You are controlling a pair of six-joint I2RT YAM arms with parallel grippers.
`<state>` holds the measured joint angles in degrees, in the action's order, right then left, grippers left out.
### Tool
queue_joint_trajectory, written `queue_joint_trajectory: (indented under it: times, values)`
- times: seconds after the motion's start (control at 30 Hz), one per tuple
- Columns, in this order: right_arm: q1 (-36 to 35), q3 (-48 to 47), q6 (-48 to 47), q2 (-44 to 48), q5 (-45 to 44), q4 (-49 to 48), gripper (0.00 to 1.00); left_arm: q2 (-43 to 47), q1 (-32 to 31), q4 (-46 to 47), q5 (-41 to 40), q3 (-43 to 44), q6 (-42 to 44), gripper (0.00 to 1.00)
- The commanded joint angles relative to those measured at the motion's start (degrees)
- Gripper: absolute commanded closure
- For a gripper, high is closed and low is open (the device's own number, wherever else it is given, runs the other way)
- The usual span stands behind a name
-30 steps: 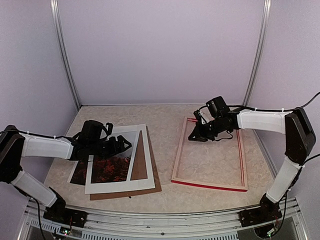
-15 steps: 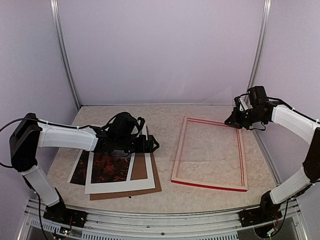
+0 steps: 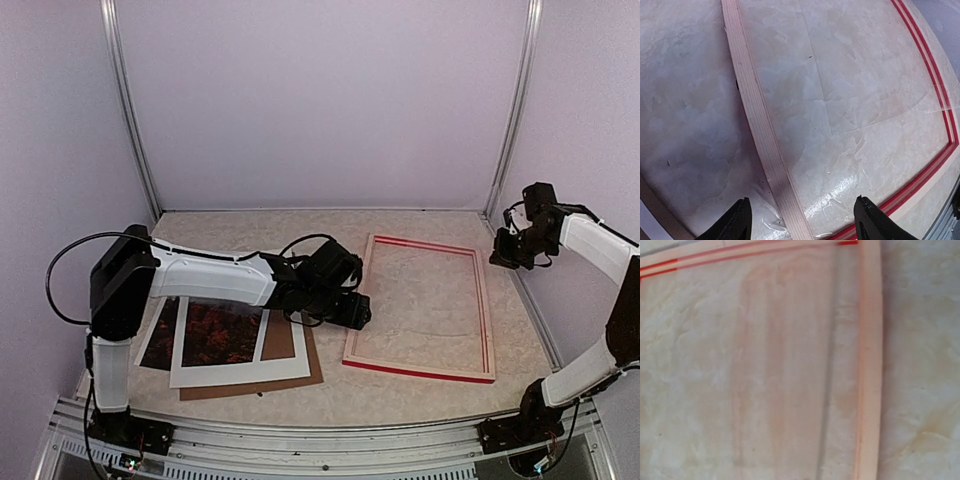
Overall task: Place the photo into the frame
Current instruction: Move the frame body to the center of the board.
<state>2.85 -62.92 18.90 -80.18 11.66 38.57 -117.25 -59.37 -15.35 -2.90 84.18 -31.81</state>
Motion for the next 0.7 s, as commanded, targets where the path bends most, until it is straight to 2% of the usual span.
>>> queue_joint_trajectory:
  times: [0.0, 0.13, 0.47, 0.67]
  values:
    - [0.92, 0.27, -2.31, 0.92, 0.73, 0.53, 1.00, -4.76, -1.20, -7.31, -4.96, 4.97, 1.82, 0.35]
    - [1.01, 0.32, -2.34, 1.17, 2.51, -0.04, 1.00, -8.07, -1.36, -9.73, -8.17, 8.46, 2.25, 0.41]
    - [1.01, 0.42, -2.57, 1.81, 5.55, -0.55, 1.00, -12.36, -1.35, -8.99, -11.06, 12.11, 0.81, 0.62]
    - [1.01, 0.12, -3.15, 2.41, 9.50, -0.85, 1.00, -11.50, -1.36, -7.49, -11.98, 8.86, -3.85, 0.78]
